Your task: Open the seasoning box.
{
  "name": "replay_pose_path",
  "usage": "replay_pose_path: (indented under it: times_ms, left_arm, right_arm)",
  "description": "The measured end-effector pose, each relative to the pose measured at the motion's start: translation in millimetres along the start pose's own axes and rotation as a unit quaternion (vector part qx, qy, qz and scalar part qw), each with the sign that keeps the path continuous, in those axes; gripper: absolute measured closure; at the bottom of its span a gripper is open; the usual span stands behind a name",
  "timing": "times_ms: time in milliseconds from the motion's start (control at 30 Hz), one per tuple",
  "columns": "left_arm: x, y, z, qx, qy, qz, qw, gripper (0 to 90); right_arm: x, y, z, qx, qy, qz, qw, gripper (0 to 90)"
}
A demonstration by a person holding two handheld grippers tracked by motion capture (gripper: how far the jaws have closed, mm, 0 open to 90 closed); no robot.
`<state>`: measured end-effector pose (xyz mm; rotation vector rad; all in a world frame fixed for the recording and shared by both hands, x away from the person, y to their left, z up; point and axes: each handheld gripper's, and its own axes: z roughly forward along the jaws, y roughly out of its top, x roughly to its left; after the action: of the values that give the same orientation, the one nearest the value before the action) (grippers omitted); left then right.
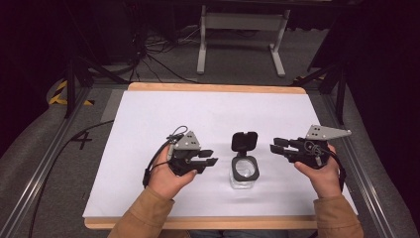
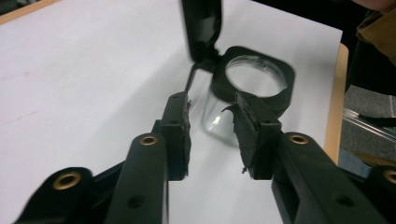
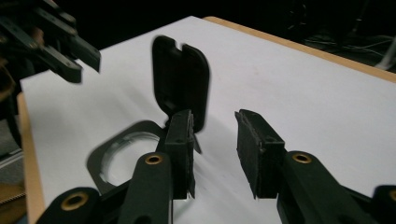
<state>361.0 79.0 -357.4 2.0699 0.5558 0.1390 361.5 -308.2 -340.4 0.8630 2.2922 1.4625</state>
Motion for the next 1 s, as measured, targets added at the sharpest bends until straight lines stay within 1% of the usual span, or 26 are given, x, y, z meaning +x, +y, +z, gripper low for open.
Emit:
replay_pose_path:
  times_ms: [67,167,233,300,333,367,467,500,600,633,667,767,800,833,867,900,933,1000]
  left_arm:
    - [10.5,-5.6,-4.9,0.014,0.008,0.0,0.9999,63.6]
    - [20.1,-12.7,-7.6,0.029,0.017,0.006,0.9994,62.9]
    - [26.8,-18.2,-8.7,0.034,0.024,0.001,0.9991,61.2]
    - [33.6,-24.1,-8.7,0.039,0.031,-0.011,0.9987,59.6]
    - [38.4,-27.6,-8.8,0.041,0.037,-0.018,0.9983,58.7]
    - [41.4,-30.0,-8.6,0.041,0.041,-0.023,0.9981,57.4]
    - [55.5,-42.3,-9.7,0.049,0.055,-0.04,0.9965,56.5]
    - [58.8,-45.8,-10.4,0.051,0.059,-0.043,0.996,56.5]
    - [68.5,-55.3,-12.3,0.053,0.071,-0.053,0.9947,55.7]
    - [71.0,-57.2,-12.6,0.052,0.075,-0.057,0.9942,54.6]
    - [74.7,-60.2,-13.6,0.053,0.081,-0.065,0.9932,54.2]
    - [82.8,-67.3,-14.4,0.057,0.087,-0.078,0.9915,53.6]
    - [85.6,-70.8,-14.1,0.058,0.093,-0.095,0.9895,53.6]
    - [87.5,-73.4,-14.1,0.065,0.101,-0.11,0.9867,53.6]
    - [88.9,-75.3,-14.0,0.07,0.112,-0.115,0.9846,53.0]
    - [91.4,-78.1,-13.8,0.073,0.12,-0.112,0.9838,52.8]
    - [93.1,-80.7,-13.2,0.078,0.119,-0.117,0.9829,53.0]
    - [96.6,-85.8,-12.3,0.075,0.119,-0.121,0.9826,53.8]
  right_arm:
    - [-5.8,-4.3,-3.8,0.003,-0.01,-0.003,0.9999,63.4]
    - [-15.9,-11.2,-7.4,0.006,0.013,0.013,0.9998,54.0]
    - [-21.7,-16.3,-8.5,0.015,0.016,0.021,0.9996,52.5]
    - [-26.9,-21.5,-9.7,0.023,0.007,0.024,0.9994,52.5]
    - [-29.5,-24.3,-10.4,0.025,-0.001,0.024,0.9994,52.5]
    - [-32.7,-28.1,-10.5,0.028,-0.013,0.019,0.9993,53.1]
    - [-40.6,-36.6,-10.8,0.039,-0.024,0.026,0.9986,53.4]
    - [-44.7,-40.9,-11.5,0.043,-0.033,0.028,0.9981,53.6]
    - [-51.7,-48.0,-12.8,0.048,-0.048,0.035,0.9971,53.8]
    - [-54.5,-51.2,-12.9,0.051,-0.056,0.035,0.9965,53.8]
    - [-56.4,-53.4,-12.8,0.053,-0.062,0.033,0.9961,53.8]
    - [-62.5,-62.1,-11.2,0.063,-0.074,0.043,0.9943,53.7]
    - [-64.1,-64.8,-10.2,0.067,-0.079,0.046,0.9936,53.6]
    - [-66.1,-68.1,-9.0,0.074,-0.084,0.05,0.9924,53.5]
    - [-67.5,-70.5,-7.7,0.078,-0.088,0.053,0.9916,53.5]
    - [-68.4,-72.4,-6.8,0.08,-0.092,0.056,0.9909,53.6]
    - [-69.3,-74.6,-5.7,0.083,-0.095,0.063,0.9901,53.6]
    - [-71.8,-79.5,-2.6,0.092,-0.098,0.067,0.9886,53.6]
